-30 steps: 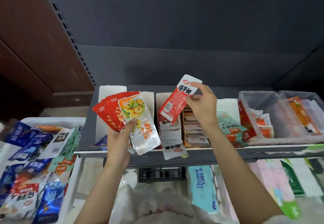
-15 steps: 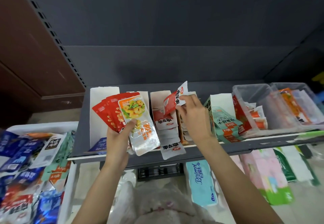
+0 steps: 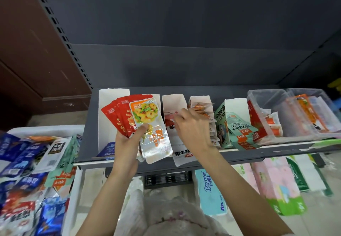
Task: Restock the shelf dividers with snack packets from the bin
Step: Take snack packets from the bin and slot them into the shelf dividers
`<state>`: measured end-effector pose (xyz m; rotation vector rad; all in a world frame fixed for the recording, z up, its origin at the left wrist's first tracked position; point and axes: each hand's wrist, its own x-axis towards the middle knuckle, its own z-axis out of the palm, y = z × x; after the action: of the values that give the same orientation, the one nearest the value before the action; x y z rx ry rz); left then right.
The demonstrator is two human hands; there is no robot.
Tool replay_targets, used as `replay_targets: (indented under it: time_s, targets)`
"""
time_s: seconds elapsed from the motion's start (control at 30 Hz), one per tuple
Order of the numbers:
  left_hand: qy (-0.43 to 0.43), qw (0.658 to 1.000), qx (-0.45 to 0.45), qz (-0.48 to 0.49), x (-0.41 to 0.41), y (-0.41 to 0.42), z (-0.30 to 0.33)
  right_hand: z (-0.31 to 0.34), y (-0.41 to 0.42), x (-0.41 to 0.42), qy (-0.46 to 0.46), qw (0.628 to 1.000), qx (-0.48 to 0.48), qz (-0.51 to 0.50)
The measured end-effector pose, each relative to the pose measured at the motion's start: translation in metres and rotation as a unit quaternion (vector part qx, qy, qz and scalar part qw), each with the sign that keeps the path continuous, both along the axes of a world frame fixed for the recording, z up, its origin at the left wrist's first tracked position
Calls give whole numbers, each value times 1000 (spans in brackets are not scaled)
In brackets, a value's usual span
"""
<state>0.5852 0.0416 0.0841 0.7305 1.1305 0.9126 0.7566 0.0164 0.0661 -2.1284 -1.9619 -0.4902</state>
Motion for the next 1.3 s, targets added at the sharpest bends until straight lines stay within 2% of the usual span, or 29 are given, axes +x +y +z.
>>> replay_targets:
  time_s: [0.07, 0.13, 0.17, 0.23, 0.3, 0.37, 0.43, 0.57, 0.63, 0.7, 0.77, 0.87, 0.9, 0.97, 1.03, 1.13, 1.2, 1.3]
  targets:
    - [-6, 1000, 3, 0, -1, 1, 0, -3, 7, -9, 4, 997, -69, -22]
    - [-10, 1000, 4, 3, -3, 1, 0, -11, 5, -9, 60, 987, -138, -58]
    - [-11, 1000, 2, 6, -4, 1, 0, -11, -2, -10, 128, 976, -160, -71]
    - [-10, 1000, 1, 10, -5, 2, 0, -4, -22, -11, 280, 951, -102, -85]
    - [-8, 1000, 7, 7, -3, 2, 0, 9, -39, -17, 446, 889, -50, -92]
    - [-7, 1000, 15, -5, 3, 1, 1, 20, -48, -29, 599, 790, -94, -92]
    - [-5, 999, 26, -34, 11, -1, 2, 20, -50, -37, 664, 735, -87, -109]
    - [-12, 994, 39, -103, 30, -7, 7, 20, -55, -31, 771, 621, 10, -140]
    - [-14, 993, 41, -112, 38, -7, 9, 20, -62, -22, 788, 597, 42, -146]
    - [-16, 993, 51, -106, 44, -6, 8, 19, -71, -13, 787, 593, 63, -156]
    - [-19, 992, 67, -101, 49, -6, 9, 20, -80, -1, 769, 608, 98, -173]
    - [-27, 991, 79, -106, 54, -6, 7, 30, -93, 31, 706, 652, 189, -201]
    - [-20, 990, 80, -111, 54, -5, 7, 36, -95, 44, 675, 678, 210, -200]
    - [11, 989, 88, -119, 53, -2, 7, 48, -93, 70, 584, 761, 218, -181]
    - [26, 988, 98, -120, 53, 1, 6, 58, -82, 91, 481, 843, 188, -151]
    - [44, 984, 118, -128, 53, 4, 6, 69, -53, 116, 305, 941, 117, -89]
    - [46, 983, 121, -130, 54, 7, 4, 74, -27, 125, 192, 978, 62, -56]
    - [29, 985, 119, -123, 54, 12, 3, 72, 5, 129, 82, 996, -17, -19]
